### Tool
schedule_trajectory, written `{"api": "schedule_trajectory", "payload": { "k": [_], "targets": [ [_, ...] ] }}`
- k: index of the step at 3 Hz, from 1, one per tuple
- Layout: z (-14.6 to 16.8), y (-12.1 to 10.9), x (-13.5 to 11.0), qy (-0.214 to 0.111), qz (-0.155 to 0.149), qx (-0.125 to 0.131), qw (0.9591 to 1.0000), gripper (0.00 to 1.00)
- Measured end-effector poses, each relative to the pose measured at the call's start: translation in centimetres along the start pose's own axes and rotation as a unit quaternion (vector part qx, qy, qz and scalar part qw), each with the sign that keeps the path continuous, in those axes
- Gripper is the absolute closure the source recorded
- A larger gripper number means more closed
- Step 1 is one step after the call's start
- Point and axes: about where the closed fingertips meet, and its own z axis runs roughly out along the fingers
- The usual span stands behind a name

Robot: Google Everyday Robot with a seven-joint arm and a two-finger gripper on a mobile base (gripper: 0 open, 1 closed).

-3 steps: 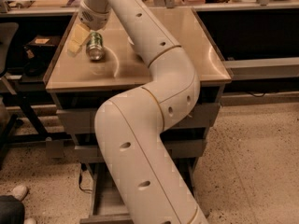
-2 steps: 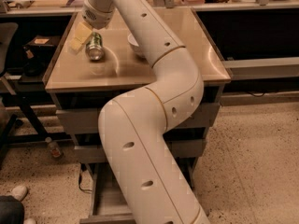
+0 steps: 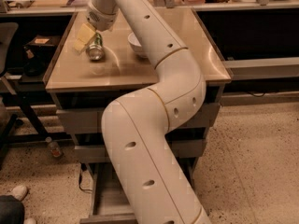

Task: Place green can into bottom drawer

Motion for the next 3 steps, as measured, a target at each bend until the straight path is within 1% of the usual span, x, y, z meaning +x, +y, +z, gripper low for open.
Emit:
{"api": "schedule_trajectory", "payload": {
  "k": [1, 2, 3],
  "targets": [
    [0.5, 0.1, 0.3, 0.009, 0.006, -0.002, 0.9999, 0.00],
    [1.0, 0.7, 0.5, 0.030, 0.010, -0.002, 0.9995, 0.00],
    [1.5, 2.1, -1.0, 0.047, -0.006, 0.009, 0.9988, 0.00]
  ]
}}
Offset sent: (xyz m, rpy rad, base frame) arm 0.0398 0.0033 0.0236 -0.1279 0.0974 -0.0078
